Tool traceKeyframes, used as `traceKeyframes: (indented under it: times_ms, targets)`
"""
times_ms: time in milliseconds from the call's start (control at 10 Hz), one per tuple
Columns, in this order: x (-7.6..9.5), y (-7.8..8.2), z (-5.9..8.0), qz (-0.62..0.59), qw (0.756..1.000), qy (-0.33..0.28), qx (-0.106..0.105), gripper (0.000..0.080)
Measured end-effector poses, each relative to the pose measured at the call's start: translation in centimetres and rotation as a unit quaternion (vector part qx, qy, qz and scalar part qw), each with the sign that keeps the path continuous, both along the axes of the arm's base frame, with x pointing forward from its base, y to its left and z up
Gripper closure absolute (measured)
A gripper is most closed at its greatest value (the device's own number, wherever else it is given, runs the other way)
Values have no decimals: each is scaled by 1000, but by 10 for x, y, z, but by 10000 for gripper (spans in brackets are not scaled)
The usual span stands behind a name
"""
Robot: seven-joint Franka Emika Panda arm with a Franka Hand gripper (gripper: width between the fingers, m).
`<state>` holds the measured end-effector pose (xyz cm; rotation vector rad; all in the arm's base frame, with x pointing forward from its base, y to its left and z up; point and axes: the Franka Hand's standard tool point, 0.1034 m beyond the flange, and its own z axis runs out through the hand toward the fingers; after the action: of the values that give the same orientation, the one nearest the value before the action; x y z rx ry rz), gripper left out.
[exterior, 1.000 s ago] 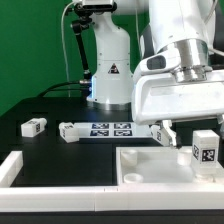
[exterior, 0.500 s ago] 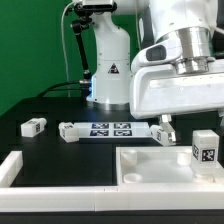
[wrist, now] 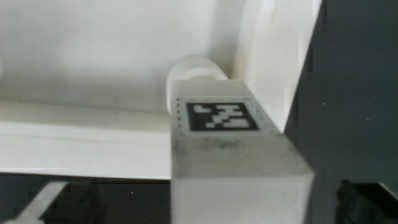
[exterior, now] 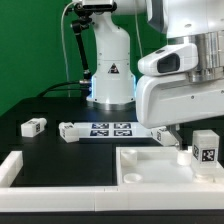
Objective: Assemble square table
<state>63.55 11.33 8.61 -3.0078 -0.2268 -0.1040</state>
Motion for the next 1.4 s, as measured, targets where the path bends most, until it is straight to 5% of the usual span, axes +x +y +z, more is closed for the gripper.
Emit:
traceKeyframes:
  times_ms: [300,400,500,600,900,1400]
  targets:
    - [0,1,0,-19,1000,1,2,261]
    - [0,1,0,-56,998,6,4,398]
    - [0,1,0,-96,995,11,7,398]
    - [0,0,0,-121,992,15,8,511]
    - [0,-2,0,-255,966,32,15,511]
    - [-3,-13,-4,-588,799,107,72,509]
